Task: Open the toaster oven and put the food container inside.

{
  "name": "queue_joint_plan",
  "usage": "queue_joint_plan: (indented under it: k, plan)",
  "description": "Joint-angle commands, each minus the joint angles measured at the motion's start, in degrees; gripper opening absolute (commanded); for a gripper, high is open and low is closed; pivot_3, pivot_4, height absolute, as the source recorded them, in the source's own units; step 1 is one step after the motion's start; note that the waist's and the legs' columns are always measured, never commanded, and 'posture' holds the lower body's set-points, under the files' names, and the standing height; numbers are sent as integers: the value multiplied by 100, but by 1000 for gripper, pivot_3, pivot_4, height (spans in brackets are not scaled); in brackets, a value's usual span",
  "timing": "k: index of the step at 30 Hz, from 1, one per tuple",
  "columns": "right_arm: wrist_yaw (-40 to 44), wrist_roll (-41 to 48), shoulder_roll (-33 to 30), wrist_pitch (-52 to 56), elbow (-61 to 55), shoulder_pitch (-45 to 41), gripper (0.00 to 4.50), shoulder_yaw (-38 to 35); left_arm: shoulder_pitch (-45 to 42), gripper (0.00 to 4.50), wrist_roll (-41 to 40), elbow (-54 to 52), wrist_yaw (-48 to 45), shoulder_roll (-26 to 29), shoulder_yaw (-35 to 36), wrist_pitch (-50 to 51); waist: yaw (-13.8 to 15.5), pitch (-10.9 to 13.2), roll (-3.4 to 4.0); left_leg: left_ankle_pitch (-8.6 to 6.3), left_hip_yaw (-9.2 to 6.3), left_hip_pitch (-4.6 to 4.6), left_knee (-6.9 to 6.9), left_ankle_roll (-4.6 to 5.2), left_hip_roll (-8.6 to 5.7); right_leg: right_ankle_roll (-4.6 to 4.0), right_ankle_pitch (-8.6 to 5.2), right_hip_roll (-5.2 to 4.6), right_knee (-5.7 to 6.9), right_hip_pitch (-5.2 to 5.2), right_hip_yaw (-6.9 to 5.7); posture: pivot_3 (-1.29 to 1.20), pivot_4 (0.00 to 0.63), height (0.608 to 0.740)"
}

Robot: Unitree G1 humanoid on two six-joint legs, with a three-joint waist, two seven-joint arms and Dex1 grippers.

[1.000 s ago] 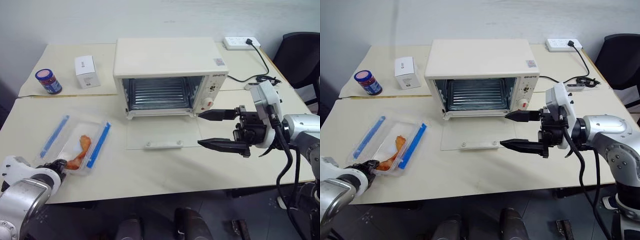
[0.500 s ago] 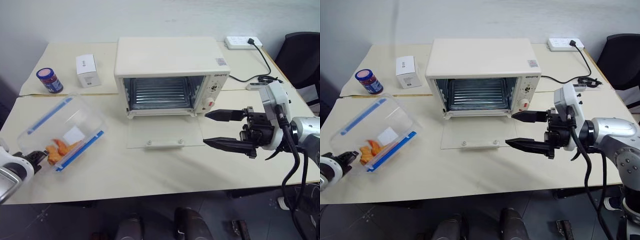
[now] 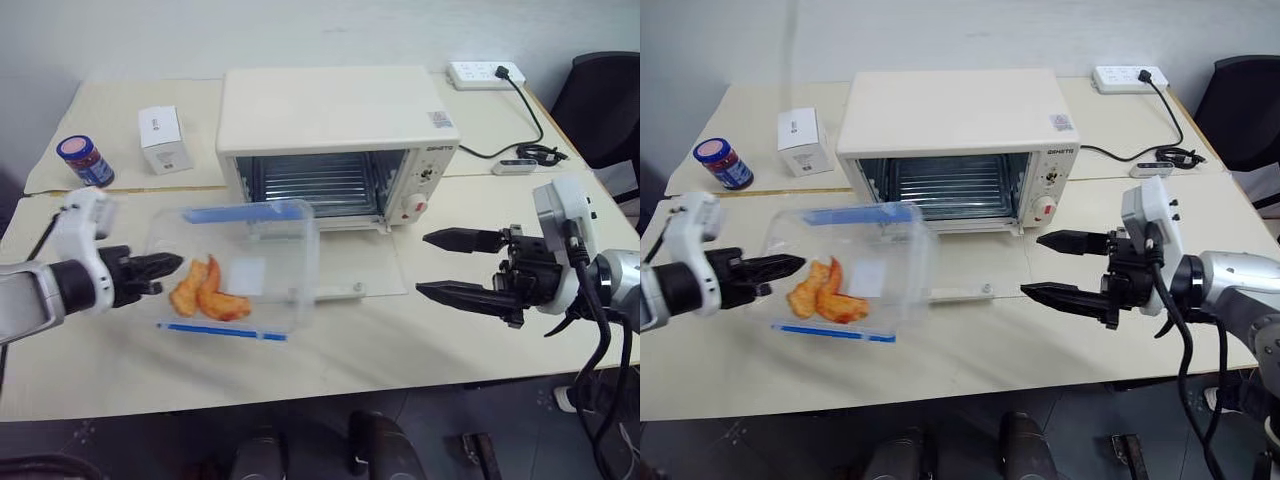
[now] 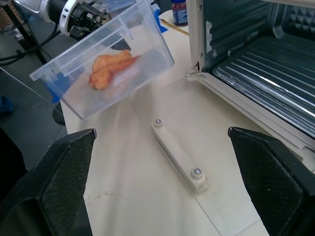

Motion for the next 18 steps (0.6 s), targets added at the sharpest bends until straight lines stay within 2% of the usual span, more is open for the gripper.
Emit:
queue_joint_plan:
  k: [1,5,10,14,18]
  plan:
    - [-238,271,-15,-34,-277,81,4500,-296,-1051,45,-16,-32,487,-307,-900,23,14,0,0,0,0,0,2,1,-2,8,5,-1,0,1,7,0,150,740]
    - [-424,372,-24,-77,-409,270,4500,-406,-2161,45,304,259,1050,-900,-1746,249,57,2,-3,4,1,0,11,8,-4,28,16,2,0,7,18,0,150,740]
    - [-623,388,-56,-125,-462,484,4500,-630,-2876,45,696,807,1499,-1567,-2180,489,110,4,-8,11,6,3,16,11,-6,36,20,10,0,10,28,0,150,740]
    - [-759,336,-25,-187,-526,696,4500,-765,-3157,1198,851,1126,1633,-2103,-2284,649,137,6,-12,15,7,2,18,13,-9,41,23,11,6,19,27,0,150,740]
    - [-778,217,-70,-282,-554,946,4500,-862,-3244,2365,1117,1157,1318,-2314,-2152,869,139,6,-13,17,6,4,23,17,-13,49,27,9,1,32,27,0,150,740]
